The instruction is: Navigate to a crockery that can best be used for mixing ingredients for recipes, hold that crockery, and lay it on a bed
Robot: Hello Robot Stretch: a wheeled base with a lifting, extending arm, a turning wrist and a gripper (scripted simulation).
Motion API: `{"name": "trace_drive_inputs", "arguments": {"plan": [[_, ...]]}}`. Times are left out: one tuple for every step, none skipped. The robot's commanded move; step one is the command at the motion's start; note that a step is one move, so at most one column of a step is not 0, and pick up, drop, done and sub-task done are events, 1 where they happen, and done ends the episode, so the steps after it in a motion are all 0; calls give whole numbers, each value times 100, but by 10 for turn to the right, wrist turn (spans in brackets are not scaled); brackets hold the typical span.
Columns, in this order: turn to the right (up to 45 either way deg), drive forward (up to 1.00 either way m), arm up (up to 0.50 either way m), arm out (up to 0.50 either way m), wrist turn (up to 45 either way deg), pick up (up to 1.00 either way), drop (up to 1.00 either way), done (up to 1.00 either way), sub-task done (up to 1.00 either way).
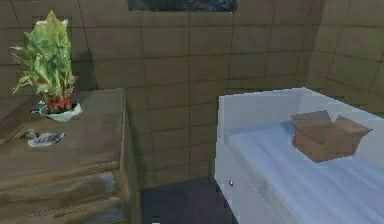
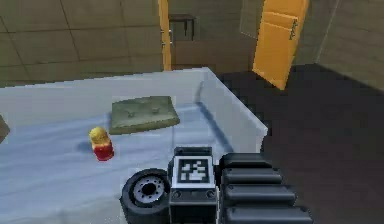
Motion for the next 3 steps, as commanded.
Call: {"name": "trace_drive_inputs", "arguments": {"plan": [[270,0,0,0,0,0,0,0,0],[-450,0,0,0,0,0,0,0,0],[-450,0,0,0,0,0,0,0,0]]}}
